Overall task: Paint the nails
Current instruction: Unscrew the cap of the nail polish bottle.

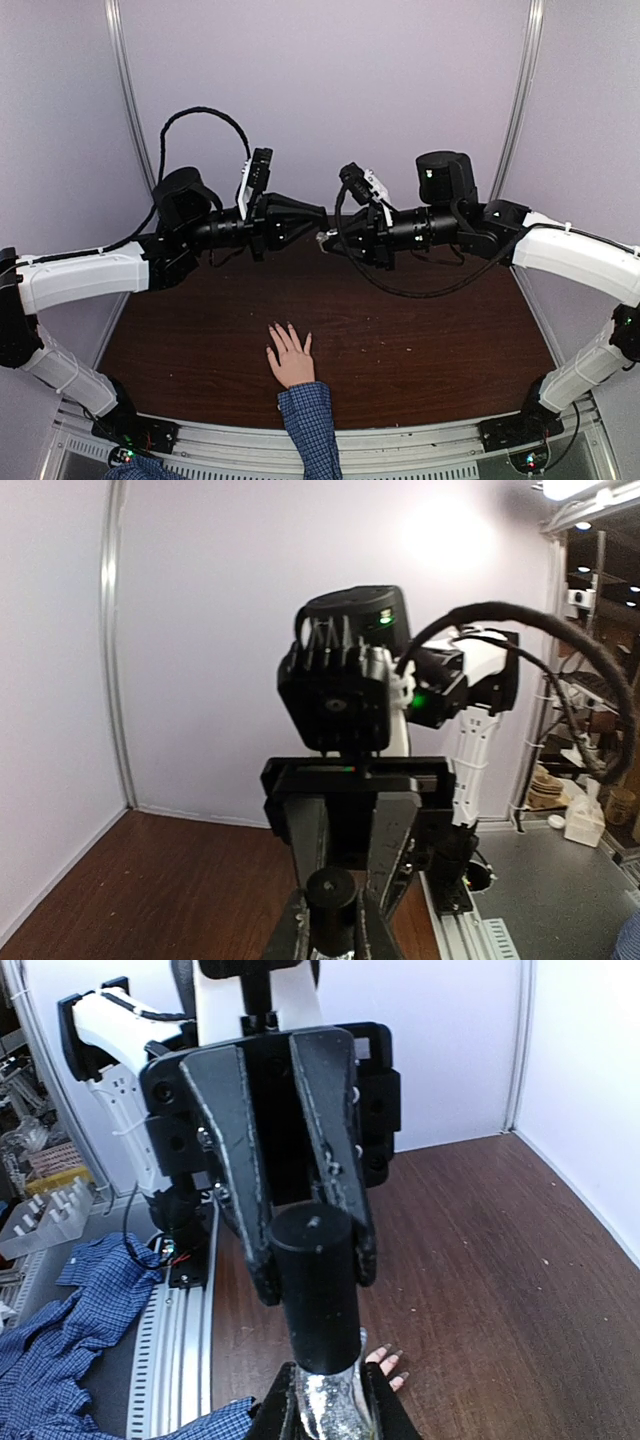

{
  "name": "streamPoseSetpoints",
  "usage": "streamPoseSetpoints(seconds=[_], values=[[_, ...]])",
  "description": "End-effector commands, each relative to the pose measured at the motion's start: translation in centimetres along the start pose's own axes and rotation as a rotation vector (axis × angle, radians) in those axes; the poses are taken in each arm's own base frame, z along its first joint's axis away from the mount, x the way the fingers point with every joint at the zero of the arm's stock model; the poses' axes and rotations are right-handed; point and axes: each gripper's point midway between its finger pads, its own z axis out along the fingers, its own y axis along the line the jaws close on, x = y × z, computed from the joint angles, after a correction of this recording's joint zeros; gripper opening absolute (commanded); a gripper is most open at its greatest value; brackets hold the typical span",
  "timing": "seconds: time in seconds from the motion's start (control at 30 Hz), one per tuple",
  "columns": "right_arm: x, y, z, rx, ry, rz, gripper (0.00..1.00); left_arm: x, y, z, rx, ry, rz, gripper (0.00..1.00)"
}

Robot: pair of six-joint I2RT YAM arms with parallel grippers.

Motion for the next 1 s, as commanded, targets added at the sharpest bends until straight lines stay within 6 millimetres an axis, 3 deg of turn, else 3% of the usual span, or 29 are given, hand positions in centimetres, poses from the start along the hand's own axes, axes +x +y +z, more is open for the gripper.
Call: streamPoseSetpoints(seconds=[0.0,0.2,0.37,0.5,0.6,0.8,0.97], values=[[0.1,-4.0,-0.1,0.219,0.012,-0.001,0.0,0.9,2.0,0.9,-0.163,0.022,-0.005,0.0],[0.4,-6.2,-0.5,0.35,0.024,0.006,0.0,2.1,3.4,1.1,-0.263,0.041,-0.028,0.01],[0.9,-6.1,-0.7,0.344,0.046,-0.008,0.0,2.3,3.3,0.7,-0.279,0.1,-0.022,0.27],[1.3,-4.7,-0.6,0.265,0.054,-0.023,0.0,1.3,1.8,-0.5,-0.209,0.131,0.009,0.45],[1.8,-3.6,-0.4,0.192,0.067,-0.028,0.0,0.9,0.9,-1.7,-0.164,0.163,0.026,0.53],[2.6,-0.2,0.3,-0.022,0.091,-0.038,0.0,2.1,-1.9,-2.8,-0.029,0.309,0.067,0.54],[3.0,2.5,0.4,-0.168,0.107,-0.047,0.0,2.2,-2.9,-3.1,0.034,0.356,0.099,0.52]])
